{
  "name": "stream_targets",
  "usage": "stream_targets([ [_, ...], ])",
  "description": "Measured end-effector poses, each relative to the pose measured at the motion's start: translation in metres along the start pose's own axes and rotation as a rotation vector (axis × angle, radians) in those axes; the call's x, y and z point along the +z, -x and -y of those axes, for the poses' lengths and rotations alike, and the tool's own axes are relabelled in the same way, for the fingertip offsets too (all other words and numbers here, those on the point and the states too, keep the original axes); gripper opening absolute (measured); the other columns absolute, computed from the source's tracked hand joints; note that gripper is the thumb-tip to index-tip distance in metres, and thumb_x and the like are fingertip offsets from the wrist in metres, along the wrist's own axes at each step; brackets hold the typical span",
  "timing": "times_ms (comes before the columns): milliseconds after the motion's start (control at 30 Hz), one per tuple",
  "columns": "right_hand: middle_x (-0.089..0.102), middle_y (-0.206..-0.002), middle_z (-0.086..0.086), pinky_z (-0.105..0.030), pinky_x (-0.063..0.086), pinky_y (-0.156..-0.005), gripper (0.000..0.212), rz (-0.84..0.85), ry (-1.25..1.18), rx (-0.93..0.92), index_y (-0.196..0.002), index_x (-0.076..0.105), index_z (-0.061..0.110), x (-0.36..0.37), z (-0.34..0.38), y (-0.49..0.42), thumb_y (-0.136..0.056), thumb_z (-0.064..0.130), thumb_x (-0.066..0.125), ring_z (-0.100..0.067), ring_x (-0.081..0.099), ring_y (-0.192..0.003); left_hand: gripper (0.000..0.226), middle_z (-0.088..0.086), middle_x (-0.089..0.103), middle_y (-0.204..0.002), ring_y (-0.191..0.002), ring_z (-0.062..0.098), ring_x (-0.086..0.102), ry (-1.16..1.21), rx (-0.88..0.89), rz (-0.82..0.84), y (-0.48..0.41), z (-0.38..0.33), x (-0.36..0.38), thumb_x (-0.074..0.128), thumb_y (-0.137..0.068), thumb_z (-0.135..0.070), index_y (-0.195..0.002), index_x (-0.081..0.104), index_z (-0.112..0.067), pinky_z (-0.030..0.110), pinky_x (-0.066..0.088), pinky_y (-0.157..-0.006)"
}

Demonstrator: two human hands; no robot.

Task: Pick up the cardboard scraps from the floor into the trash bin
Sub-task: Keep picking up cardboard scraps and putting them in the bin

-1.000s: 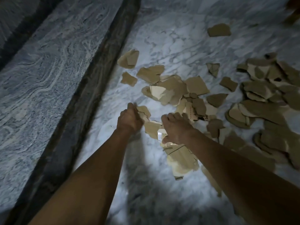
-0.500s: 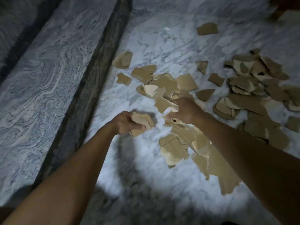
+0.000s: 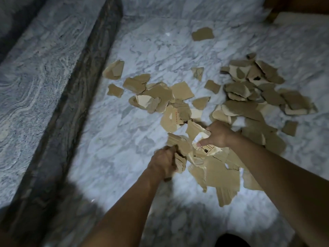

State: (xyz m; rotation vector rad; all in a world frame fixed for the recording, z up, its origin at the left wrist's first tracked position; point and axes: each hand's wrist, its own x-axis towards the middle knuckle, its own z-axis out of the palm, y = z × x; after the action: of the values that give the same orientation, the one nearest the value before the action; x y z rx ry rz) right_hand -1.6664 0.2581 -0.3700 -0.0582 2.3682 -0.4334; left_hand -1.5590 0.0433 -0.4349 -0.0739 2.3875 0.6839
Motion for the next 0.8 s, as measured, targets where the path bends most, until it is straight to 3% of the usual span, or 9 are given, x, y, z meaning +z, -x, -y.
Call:
stream_targets([
  [100, 0.056, -0.106, -0.002, -0.024, 0.04, -0.073, 0.069, 0.051, -0.038, -0.043, -0.114, 0.062, 0.015, 0.001, 0.008, 0.003, -0.063, 0.052, 0.088, -0.018, 0.055, -0.098, 0.046, 0.011, 0.064, -0.105, -0.085, 0.008, 0.067, 0.083, -0.057, 0.022, 0.015, 0.002, -0.04, 0.067, -0.088, -0.023, -0.128, 0.048, -0.011, 0.02, 0.053, -0.075],
  [267, 0.049, -0.148, -0.007, -0.035, 0.04, -0.106, 0.095, 0.065, 0.128, -0.149, -0.147, 0.043, 0.026, 0.017, 0.058, -0.004, -0.068, 0.064, 0.079, -0.03, 0.045, -0.134, 0.063, 0.004, 0.064, -0.105, -0.094, 0.023, 0.064, 0.013, -0.182, -0.082, 0.033, 0.047, -0.111, 0.086, -0.067, -0.025, -0.119, 0.05, -0.018, 0.027, 0.05, -0.074],
  [333, 0.051, -0.146, -0.006, -0.043, 0.037, -0.109, 0.083, 0.025, 0.259, -0.173, -0.142, 0.048, 0.035, 0.032, 0.081, -0.008, -0.07, 0.065, 0.076, -0.031, 0.046, -0.133, 0.044, 0.001, 0.066, -0.1, -0.089, 0.018, 0.063, 0.021, -0.198, -0.035, 0.045, 0.061, -0.125, 0.085, -0.069, -0.024, -0.105, 0.06, -0.021, 0.02, 0.046, -0.067],
  [400, 0.06, -0.132, -0.003, -0.048, 0.03, -0.109, 0.058, -0.057, 0.356, -0.228, -0.125, 0.061, 0.028, 0.051, 0.097, -0.006, -0.076, 0.055, 0.076, -0.029, 0.05, -0.126, 0.03, -0.002, 0.068, -0.091, -0.081, 0.013, 0.062, 0.031, -0.184, -0.005, 0.054, 0.07, -0.129, 0.084, -0.071, -0.022, -0.093, 0.064, -0.022, 0.017, 0.043, -0.061],
  [500, 0.068, -0.112, 0.002, -0.057, 0.01, -0.114, 0.034, -0.237, 0.453, -0.319, -0.105, 0.064, 0.024, 0.077, 0.104, -0.003, -0.079, 0.043, 0.074, -0.025, 0.057, -0.116, 0.027, -0.004, 0.069, -0.089, -0.08, 0.009, 0.064, 0.074, -0.17, 0.008, 0.059, 0.078, -0.118, 0.083, -0.073, -0.018, -0.096, 0.069, -0.018, 0.015, 0.044, -0.061],
  [600, 0.07, -0.108, 0.002, -0.059, 0.005, -0.116, 0.03, -0.301, 0.43, -0.358, -0.106, 0.061, 0.024, 0.081, 0.099, 0.001, -0.082, 0.037, 0.073, -0.027, 0.062, -0.109, 0.025, -0.005, 0.069, -0.088, -0.08, 0.009, 0.063, 0.075, -0.132, 0.035, 0.054, 0.08, -0.106, 0.082, -0.074, -0.018, -0.095, 0.068, -0.017, 0.01, 0.041, -0.058],
  [667, 0.067, -0.111, 0.002, -0.055, 0.015, -0.116, 0.028, -0.296, 0.382, -0.395, -0.108, 0.057, 0.024, 0.08, 0.096, 0.002, -0.085, 0.028, 0.072, -0.029, 0.06, -0.11, 0.025, -0.004, 0.069, -0.092, -0.084, 0.011, 0.063, 0.059, -0.107, 0.057, 0.047, 0.074, -0.099, 0.081, -0.076, -0.022, -0.097, 0.068, -0.017, 0.013, 0.042, -0.061],
  [733, 0.06, -0.114, 0.002, -0.043, 0.04, -0.099, 0.031, -0.226, 0.21, -0.385, -0.104, 0.051, 0.03, 0.082, 0.094, -0.003, -0.085, 0.016, 0.072, -0.031, 0.057, -0.108, 0.03, -0.003, 0.068, -0.099, -0.091, 0.014, 0.063, 0.048, -0.09, 0.077, 0.038, 0.066, -0.092, 0.079, -0.077, -0.027, -0.102, 0.066, -0.017, 0.018, 0.045, -0.068],
  [800, 0.055, -0.116, 0.002, -0.034, 0.047, -0.085, 0.043, -0.172, -0.062, -0.314, -0.103, 0.05, 0.036, 0.076, 0.093, -0.007, -0.081, 0.011, 0.077, -0.028, 0.059, -0.106, 0.026, -0.002, 0.066, -0.101, -0.095, 0.016, 0.063, 0.021, -0.065, 0.09, 0.028, 0.056, -0.083, 0.079, -0.078, -0.026, -0.098, 0.065, -0.017, 0.02, 0.046, -0.072],
])
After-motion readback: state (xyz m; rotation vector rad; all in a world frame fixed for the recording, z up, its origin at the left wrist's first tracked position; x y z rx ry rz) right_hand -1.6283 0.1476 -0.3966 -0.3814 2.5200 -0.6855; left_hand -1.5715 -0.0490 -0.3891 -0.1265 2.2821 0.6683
